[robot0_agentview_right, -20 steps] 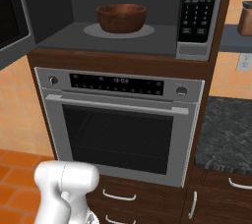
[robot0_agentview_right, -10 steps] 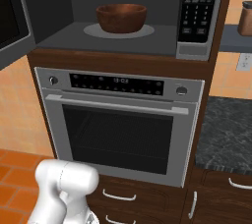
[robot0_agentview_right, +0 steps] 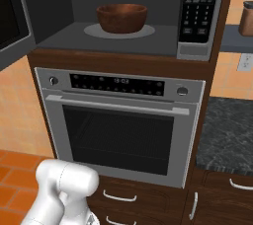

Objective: Open the microwave, place the bowl with waffle inside the microwave, then close the microwave door and turn it on.

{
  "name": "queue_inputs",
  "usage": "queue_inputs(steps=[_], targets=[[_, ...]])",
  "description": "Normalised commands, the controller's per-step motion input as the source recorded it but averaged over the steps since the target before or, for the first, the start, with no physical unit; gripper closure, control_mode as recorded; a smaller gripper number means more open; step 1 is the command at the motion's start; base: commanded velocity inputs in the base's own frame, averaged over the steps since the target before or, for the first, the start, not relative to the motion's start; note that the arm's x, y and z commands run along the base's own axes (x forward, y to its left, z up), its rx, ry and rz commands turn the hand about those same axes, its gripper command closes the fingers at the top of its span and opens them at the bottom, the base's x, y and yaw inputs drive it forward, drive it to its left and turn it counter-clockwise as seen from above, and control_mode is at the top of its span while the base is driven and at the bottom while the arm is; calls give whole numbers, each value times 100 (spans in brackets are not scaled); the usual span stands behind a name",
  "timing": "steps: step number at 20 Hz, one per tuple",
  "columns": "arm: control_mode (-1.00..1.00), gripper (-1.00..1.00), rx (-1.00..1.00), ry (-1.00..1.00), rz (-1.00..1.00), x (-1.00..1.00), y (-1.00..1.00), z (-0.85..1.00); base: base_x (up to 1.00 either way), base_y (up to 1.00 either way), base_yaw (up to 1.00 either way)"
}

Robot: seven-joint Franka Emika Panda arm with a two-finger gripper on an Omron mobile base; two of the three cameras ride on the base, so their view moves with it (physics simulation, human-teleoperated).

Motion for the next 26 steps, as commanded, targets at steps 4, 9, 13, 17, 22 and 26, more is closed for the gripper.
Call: queue_inputs(steps=[4, 9, 13, 17, 22, 26], targets=[[-100, -100, 5, -18, -4, -20, -66, 4, 0, 0, 0], [-100, -100, 14, -13, 0, -1, -86, 31, 0, 0, 0], [-100, -100, 21, -11, 0, 0, -77, 39, 0, 0, 0], [-100, -100, 19, -12, 1, 0, -62, 14, 0, 0, 0], [-100, -100, 21, -7, 14, 5, -66, 0, 0, 0, 0], [-100, -100, 23, 0, 27, 38, -53, 0, 0, 0, 0]])
